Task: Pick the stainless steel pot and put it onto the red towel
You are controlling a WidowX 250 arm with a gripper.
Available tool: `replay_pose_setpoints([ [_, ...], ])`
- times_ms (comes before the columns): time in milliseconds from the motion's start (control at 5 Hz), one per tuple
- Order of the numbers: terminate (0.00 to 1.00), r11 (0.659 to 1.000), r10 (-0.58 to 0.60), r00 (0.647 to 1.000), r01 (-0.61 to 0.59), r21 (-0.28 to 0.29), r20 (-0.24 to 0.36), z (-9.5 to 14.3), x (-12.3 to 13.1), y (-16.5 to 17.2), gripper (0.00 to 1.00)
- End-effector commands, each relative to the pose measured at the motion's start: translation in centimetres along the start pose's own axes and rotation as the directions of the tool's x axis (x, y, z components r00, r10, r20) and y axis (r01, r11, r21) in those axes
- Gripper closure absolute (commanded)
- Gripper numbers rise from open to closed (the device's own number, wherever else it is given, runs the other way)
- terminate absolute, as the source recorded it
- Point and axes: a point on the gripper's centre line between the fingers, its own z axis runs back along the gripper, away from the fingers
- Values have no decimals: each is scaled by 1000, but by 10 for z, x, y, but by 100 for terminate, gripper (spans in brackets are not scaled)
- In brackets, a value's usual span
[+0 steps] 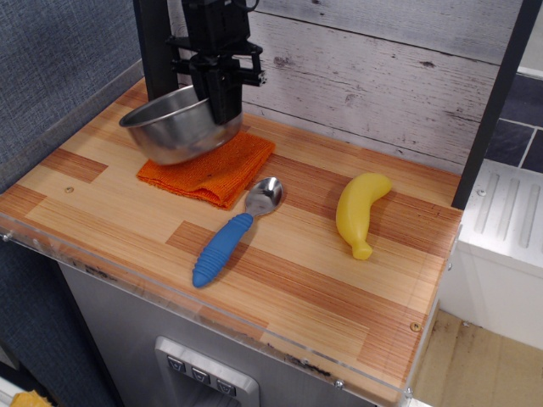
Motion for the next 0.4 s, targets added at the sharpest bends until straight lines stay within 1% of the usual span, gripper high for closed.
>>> replay_pose_setpoints([
  [0, 0, 999, 40, 999, -40, -19, -8, 6, 0, -4, 0],
  [200, 0, 998, 44, 997, -40, -51, 68, 33, 0, -16, 0],
])
